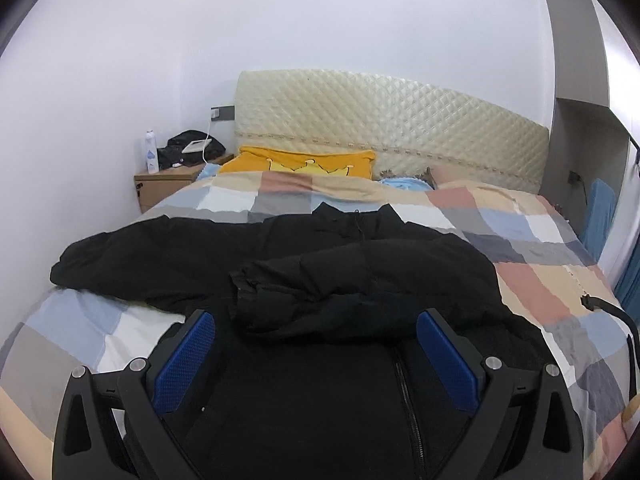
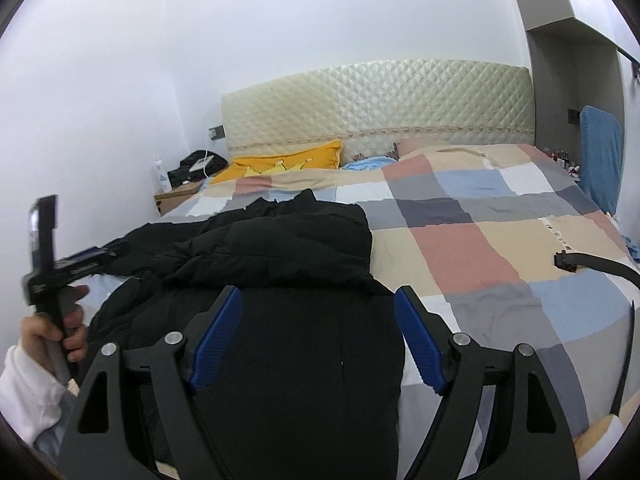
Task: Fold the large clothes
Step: 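Withdraw the right tool and bring the left tool to the other sleeve, then close the left tool on the cuff of the remaining black sleeve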
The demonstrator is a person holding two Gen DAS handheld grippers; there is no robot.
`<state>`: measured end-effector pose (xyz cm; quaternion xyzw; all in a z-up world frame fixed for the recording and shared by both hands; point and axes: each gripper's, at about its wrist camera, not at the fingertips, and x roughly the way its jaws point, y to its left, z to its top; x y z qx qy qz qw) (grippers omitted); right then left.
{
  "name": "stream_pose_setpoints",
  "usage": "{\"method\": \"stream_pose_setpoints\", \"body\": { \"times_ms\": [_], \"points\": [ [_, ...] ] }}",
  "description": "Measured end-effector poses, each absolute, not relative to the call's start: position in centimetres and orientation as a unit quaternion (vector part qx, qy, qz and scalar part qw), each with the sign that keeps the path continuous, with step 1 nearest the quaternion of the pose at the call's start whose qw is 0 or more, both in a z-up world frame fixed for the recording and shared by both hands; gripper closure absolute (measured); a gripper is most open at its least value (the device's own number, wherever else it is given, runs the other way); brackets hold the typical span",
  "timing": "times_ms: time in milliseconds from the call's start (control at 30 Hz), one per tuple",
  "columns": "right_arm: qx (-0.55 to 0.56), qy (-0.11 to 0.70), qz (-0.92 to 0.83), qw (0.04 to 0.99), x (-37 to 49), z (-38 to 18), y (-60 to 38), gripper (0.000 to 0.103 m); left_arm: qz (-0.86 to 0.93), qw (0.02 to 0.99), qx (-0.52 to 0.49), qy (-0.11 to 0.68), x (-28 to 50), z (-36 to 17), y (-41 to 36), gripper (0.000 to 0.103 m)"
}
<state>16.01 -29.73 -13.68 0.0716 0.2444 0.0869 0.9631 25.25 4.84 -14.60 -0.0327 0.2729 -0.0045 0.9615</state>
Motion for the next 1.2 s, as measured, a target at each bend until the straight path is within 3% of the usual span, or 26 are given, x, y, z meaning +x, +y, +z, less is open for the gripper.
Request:
{"method": "stream_pose_setpoints", "body": {
  "times_ms": [667,933,1200],
  "points": [
    [0.068,0.252,0.062,0.963,11.5,-16.1,-28.4,0.015,-0.05,0.955,-0.052,0.287,26.0,-14.5,4.4,0.001],
    [0.065,0.243,0.055,0.966,11.4,-16.4,-28.4,0.014,-0.046,0.95,-0.086,0.297,28.4,-11.7,10.5,0.001],
    [0.06,0.245,0.052,0.966,11.9,-16.4,-28.1,0.014,0.024,0.941,-0.126,0.314,30.9,-9.9,22.8,0.001]
  ]
}}
